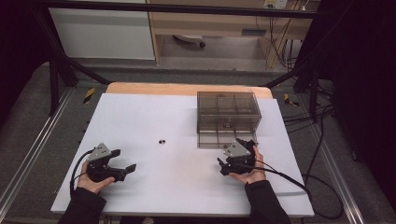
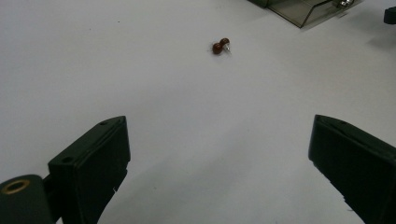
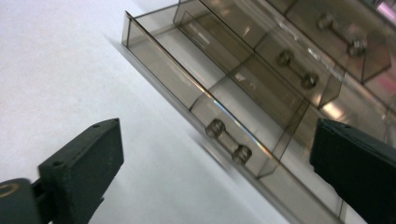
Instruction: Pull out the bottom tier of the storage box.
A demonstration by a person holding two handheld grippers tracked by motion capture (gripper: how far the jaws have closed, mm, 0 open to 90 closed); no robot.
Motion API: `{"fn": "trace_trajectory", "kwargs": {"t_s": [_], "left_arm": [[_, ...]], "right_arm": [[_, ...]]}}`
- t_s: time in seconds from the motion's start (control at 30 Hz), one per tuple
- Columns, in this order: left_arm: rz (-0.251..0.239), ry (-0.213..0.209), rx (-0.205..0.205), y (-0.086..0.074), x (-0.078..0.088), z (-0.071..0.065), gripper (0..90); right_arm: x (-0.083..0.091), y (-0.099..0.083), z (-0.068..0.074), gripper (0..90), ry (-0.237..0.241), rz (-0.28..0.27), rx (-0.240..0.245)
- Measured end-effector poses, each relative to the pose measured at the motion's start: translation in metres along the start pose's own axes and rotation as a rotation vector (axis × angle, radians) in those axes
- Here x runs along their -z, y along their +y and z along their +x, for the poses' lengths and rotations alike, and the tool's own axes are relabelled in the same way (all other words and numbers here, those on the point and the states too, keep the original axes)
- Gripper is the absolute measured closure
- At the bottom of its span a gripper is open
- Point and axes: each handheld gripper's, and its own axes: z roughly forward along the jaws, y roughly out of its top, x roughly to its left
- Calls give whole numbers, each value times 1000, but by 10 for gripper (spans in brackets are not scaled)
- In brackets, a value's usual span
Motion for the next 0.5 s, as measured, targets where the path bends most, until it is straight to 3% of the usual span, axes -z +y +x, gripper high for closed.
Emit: {"fn": "trace_trajectory", "kwargs": {"t_s": [0.13,0.5], "left_arm": [[2,0,0,0,0,0,52],[6,2,-1,1,-1,-1,51]], "right_arm": [[4,-3,-5,31,32,-33,-60],[14,-16,-21,19,109,-34,-211]]}}
